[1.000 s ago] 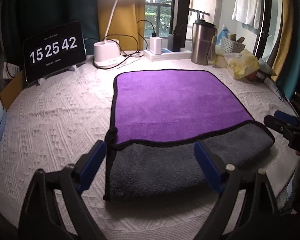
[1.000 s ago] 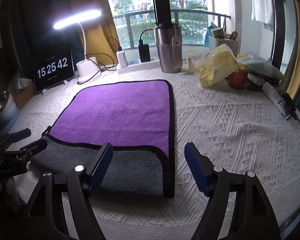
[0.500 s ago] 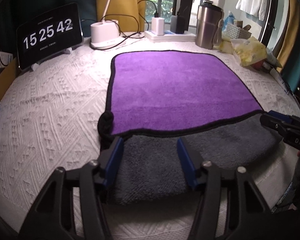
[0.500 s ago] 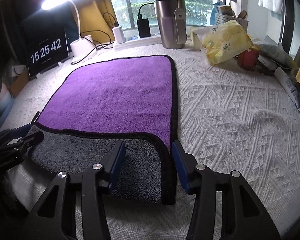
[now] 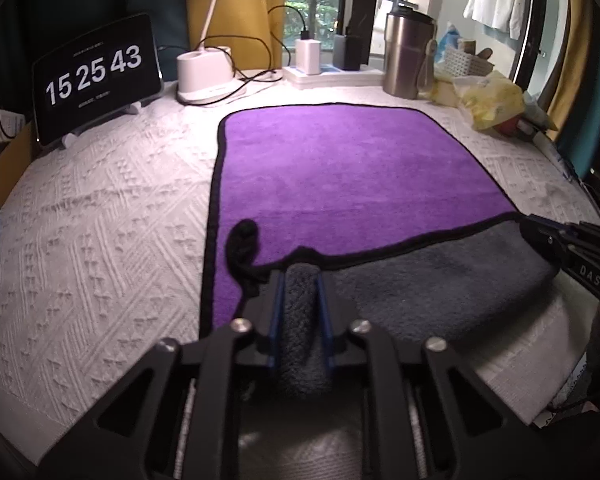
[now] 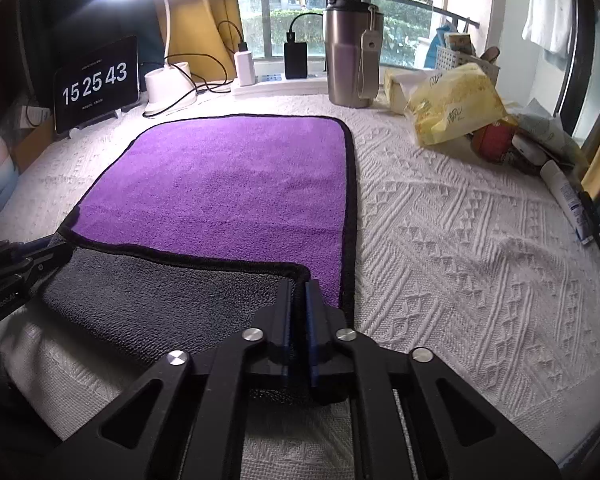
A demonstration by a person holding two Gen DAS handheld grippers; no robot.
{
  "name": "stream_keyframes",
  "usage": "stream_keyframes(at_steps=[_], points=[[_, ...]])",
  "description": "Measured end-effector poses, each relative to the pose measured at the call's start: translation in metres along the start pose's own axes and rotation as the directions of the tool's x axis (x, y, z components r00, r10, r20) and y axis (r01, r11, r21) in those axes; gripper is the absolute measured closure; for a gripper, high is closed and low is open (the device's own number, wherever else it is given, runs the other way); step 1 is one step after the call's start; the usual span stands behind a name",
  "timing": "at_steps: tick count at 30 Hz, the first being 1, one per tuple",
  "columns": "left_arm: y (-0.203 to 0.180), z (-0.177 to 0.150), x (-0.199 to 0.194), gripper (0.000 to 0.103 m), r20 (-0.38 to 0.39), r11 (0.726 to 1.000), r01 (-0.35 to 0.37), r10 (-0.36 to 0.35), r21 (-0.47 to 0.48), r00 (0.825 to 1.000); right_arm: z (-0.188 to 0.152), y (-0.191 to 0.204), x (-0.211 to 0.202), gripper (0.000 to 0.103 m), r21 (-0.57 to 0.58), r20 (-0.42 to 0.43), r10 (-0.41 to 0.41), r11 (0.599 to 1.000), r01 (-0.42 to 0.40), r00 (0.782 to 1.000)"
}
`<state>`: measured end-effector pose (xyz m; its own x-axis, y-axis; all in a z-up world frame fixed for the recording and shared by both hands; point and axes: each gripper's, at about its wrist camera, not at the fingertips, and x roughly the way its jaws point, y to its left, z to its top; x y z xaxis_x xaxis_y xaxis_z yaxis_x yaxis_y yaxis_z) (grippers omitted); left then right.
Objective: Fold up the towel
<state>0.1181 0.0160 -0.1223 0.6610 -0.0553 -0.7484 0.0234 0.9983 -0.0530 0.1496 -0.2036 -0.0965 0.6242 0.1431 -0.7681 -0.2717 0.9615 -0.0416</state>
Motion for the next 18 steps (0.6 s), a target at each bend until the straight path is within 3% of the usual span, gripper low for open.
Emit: stream_keyframes(at_steps=[18], points=[[-0.001,0.016,-0.032,0.095,0.102,1.0,0.02,-0.02,-0.005,0.995,0.013,0.004,-0.039,0.098,-0.022,0.145,-0.068,0.997,0.072,0.987]])
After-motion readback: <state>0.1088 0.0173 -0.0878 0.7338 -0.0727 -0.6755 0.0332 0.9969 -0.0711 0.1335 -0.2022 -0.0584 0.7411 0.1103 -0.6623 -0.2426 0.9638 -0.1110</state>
